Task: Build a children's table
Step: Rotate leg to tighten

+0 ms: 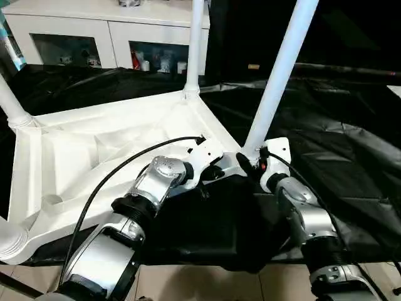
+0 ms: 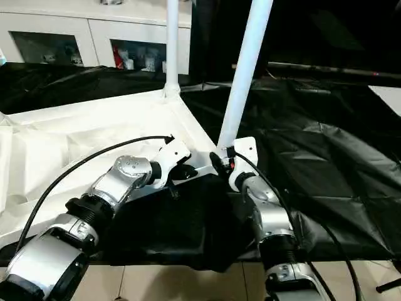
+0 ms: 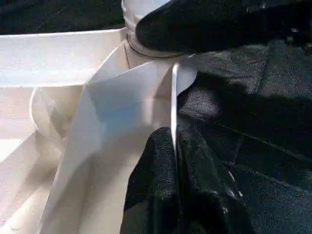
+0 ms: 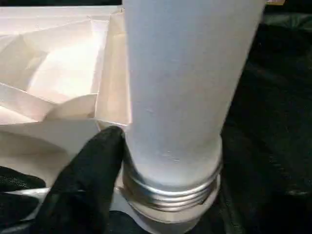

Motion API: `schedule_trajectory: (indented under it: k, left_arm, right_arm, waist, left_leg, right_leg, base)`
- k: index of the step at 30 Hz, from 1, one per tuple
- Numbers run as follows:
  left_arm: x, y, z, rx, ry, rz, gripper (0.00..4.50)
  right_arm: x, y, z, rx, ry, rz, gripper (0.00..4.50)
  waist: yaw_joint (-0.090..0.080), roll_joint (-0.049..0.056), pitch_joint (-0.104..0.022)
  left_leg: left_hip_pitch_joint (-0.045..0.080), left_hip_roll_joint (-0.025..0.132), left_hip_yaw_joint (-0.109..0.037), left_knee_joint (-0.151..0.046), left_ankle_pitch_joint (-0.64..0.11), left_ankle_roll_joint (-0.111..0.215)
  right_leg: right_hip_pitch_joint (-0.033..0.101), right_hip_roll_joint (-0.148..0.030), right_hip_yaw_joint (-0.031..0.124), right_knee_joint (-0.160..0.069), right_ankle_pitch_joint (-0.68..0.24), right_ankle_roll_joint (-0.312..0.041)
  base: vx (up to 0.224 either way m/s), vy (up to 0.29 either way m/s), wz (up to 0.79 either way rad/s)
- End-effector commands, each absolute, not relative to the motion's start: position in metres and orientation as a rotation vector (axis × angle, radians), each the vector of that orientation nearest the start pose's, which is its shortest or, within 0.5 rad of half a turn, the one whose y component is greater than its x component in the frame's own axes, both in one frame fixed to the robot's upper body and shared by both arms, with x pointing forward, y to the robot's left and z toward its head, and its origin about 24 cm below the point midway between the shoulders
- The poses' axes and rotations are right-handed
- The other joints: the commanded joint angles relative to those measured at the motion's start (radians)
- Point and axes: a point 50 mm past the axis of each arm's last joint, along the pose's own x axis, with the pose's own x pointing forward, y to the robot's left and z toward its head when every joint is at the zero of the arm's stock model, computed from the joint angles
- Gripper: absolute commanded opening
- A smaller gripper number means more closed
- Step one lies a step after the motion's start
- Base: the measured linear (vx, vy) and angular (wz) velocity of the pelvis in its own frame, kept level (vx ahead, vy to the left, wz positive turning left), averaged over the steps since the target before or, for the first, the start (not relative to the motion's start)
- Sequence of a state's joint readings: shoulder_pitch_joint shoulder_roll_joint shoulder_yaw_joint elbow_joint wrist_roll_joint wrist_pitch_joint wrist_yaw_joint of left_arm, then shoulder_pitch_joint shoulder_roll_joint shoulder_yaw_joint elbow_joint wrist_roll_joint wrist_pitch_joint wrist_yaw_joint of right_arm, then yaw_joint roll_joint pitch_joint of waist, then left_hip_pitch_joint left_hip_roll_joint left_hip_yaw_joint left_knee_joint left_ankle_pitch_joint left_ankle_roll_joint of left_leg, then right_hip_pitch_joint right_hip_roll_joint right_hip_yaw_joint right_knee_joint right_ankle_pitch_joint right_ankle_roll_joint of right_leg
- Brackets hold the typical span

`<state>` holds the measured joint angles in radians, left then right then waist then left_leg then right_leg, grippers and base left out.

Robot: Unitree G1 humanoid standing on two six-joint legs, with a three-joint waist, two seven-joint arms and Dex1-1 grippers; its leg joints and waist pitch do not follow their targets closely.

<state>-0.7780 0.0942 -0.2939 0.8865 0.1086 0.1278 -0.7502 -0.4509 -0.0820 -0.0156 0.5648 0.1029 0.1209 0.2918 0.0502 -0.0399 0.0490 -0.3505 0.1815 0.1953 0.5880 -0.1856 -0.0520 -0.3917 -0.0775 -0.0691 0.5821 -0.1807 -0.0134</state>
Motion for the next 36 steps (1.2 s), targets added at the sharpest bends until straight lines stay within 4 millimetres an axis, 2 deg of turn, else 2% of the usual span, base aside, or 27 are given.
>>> schedule_trajectory:
  k: [1,3,4,8,10,11,12,13,15,16,17,20,21,22,23,26,31,32,36]
  left_arm:
    - [0.345,0.043,0.051,0.39,0.355,-1.085,0.0]
    - [0.344,0.049,0.049,0.403,0.355,-1.111,0.0]
    - [0.344,0.053,0.048,0.409,0.364,-1.121,0.0]
    - [0.342,0.067,0.047,0.397,0.378,-1.162,0.0]
    - [0.339,0.073,0.046,0.394,0.381,-1.211,0.0]
    - [0.337,0.077,0.045,0.39,0.393,-1.244,0.0]
    - [0.333,0.083,0.046,0.381,0.39,-1.312,0.0]
    - [0.332,0.085,0.046,0.378,0.396,-1.327,0.0]
    - [0.328,0.093,0.047,0.374,0.41,-1.395,0.0]
    - [0.324,0.097,0.049,0.369,0.411,-1.443,0.0]
    - [0.321,0.099,0.051,0.354,0.408,-1.489,0.0]
    - [0.319,0.1,0.055,0.321,0.401,-1.521,0.0]
    - [0.319,0.1,0.055,0.319,0.401,-1.526,0.0]
    - [0.318,0.1,0.056,0.316,0.402,-1.534,0.0]
    - [0.318,0.1,0.056,0.316,0.403,-1.536,0.0]
    - [0.316,0.1,0.057,0.307,0.402,-1.559,0.0]
    - [0.313,0.1,0.058,0.29,0.404,-1.587,0.0]
    - [0.312,0.1,0.058,0.289,0.406,-1.594,0.0]
    - [0.313,0.098,0.058,0.292,0.404,-1.591,0.0]
  right_arm:
    - [0.323,-0.102,0.021,0.051,0.282,0.497,3.77]
    - [0.321,-0.108,0.025,0.022,0.267,0.549,3.9]
    - [0.319,-0.115,0.028,0.0,0.259,0.59,3.97]
    - [0.31,-0.139,0.033,-0.089,0.249,0.695,3.97]
    - [0.306,-0.151,0.036,-0.131,0.239,0.726,3.97]
    - [0.303,-0.158,0.038,-0.15,0.235,0.75,3.97]
    - [0.299,-0.167,0.042,-0.17,0.236,0.788,3.97]
    - [0.297,-0.17,0.043,-0.173,0.239,0.804,3.97]
    - [0.29,-0.179,0.047,-0.186,0.254,0.868,3.97]
    - [0.286,-0.183,0.049,-0.196,0.268,0.909,3.97]
    - [0.283,-0.184,0.049,-0.195,0.286,0.951,3.97]
    - [0.28,-0.183,0.05,-0.197,0.295,0.993,3.97]
    - [0.281,-0.183,0.05,-0.198,0.294,0.994,3.97]
    - [0.281,-0.182,0.05,-0.2,0.293,0.997,3.97]
    - [0.281,-0.181,0.05,-0.187,0.291,1.001,3.97]
    - [0.281,-0.177,0.052,-0.158,0.282,1.022,3.97]
    - [0.278,-0.171,0.051,-0.121,0.295,1.078,3.97]
    - [0.278,-0.169,0.05,-0.118,0.301,1.081,3.81]
    - [0.28,-0.167,0.046,-0.091,0.315,1.076,3.52]
  waist:
    - [0.002,0.01,-0.049]
    - [0.004,0.007,-0.049]
    - [0.007,0.003,-0.051]
    - [0.018,0.002,-0.051]
    - [0.021,0.0,-0.056]
    - [0.024,-0.001,-0.06]
    - [0.029,0.001,-0.061]
    - [0.03,-0.001,-0.06]
    - [0.033,0.004,-0.064]
    - [0.035,0.005,-0.066]
    - [0.041,0.008,-0.065]
    - [0.046,0.012,-0.062]
    - [0.049,0.013,-0.06]
    - [0.05,0.007,-0.059]
    - [0.052,0.01,-0.058]
    - [0.053,0.009,-0.058]
    - [0.058,0.007,-0.06]
    - [0.058,0.01,-0.061]
    - [0.062,0.01,-0.061]
  left_leg:
    - [0.014,0.049,-0.037,-0.087,-0.388,-0.004]
    - [0.013,0.049,-0.035,-0.087,-0.378,0.003]
    - [0.01,0.05,-0.032,-0.085,-0.349,0.016]
    - [0.01,0.05,-0.028,-0.081,-0.313,0.039]
    - [0.005,0.049,-0.025,-0.078,-0.269,0.049]
    - [-0.002,0.05,-0.026,-0.077,-0.225,0.057]
    - [-0.001,0.052,-0.024,-0.075,-0.193,0.069]
    - [-0.002,0.053,-0.023,-0.075,-0.181,0.077]
    - [-0.002,0.052,-0.019,-0.07,-0.146,0.106]
    - [-0.002,0.05,-0.019,-0.069,-0.143,0.112]
    - [-0.003,0.055,-0.019,-0.068,-0.122,0.122]
    - [0.001,0.059,-0.014,-0.069,-0.146,0.113]
    - [0.002,0.059,-0.015,-0.07,-0.169,0.1]
    - [0.003,0.059,-0.015,-0.072,-0.187,0.085]
    - [0.004,0.059,-0.017,-0.073,-0.194,0.073]
    - [0.006,0.058,-0.018,-0.075,-0.204,0.06]
    - [0.002,0.058,-0.018,-0.074,-0.174,0.066]
    - [0.003,0.058,-0.018,-0.073,-0.166,0.066]
    - [0.003,0.057,-0.018,-0.073,-0.17,0.061]
  right_leg:
    - [0.024,-0.079,0.044,-0.095,-0.433,-0.139]
    - [0.027,-0.08,0.045,-0.094,-0.426,-0.143]
    - [0.031,-0.081,0.047,-0.09,-0.401,-0.147]
    - [0.032,-0.081,0.05,-0.089,-0.384,-0.15]
    - [0.036,-0.081,0.05,-0.083,-0.35,-0.164]
    - [0.042,-0.081,0.049,-0.074,-0.289,-0.174]
    - [0.043,-0.079,0.049,-0.067,-0.22,-0.191]
    - [0.046,-0.078,0.049,-0.064,-0.192,-0.2]
    - [0.045,-0.078,0.05,-0.052,-0.107,-0.238]
    - [0.049,-0.077,0.049,-0.052,-0.099,-0.244]
    - [0.049,-0.077,0.05,-0.045,-0.055,-0.258]
    - [0.044,-0.075,0.047,-0.049,-0.093,-0.263]
    - [0.043,-0.076,0.046,-0.053,-0.141,-0.254]
    - [0.041,-0.078,0.046,-0.058,-0.187,-0.243]
    - [0.041,-0.079,0.047,-0.06,-0.22,-0.232]
    - [0.041,-0.081,0.048,-0.064,-0.251,-0.215]
    - [0.042,-0.079,0.048,-0.058,-0.218,-0.209]
    - [0.041,-0.078,0.048,-0.057,-0.205,-0.211]
    - [0.041,-0.078,0.048,-0.058,-0.212,-0.21]
  base:
    - [0.0,0.0,0.0]
    - [0.0,0.0,0.0]
    - [0.0,0.0,0.0]
    - [0.0,0.0,0.0]
    - [0.0,0.0,0.0]
    - [0.0,0.0,0.0]
    - [0.0,0.0,0.0]
    - [0.052,-0.003,0.0]
    - [0.0,0.0,0.0]
    - [0.0,0.0,0.0]
    - [0.0,0.0,0.0]
    - [0.0,0.0,0.0]
    - [0.0,0.0,0.0]
    - [0.0,0.0,0.0]
    - [0.0,0.0,0.0]
    - [0.0,0.0,0.0]
    - [0.0,0.0,0.0]
    - [0.0,0.0,0.0]
    - [0.0,0.0,0.0]
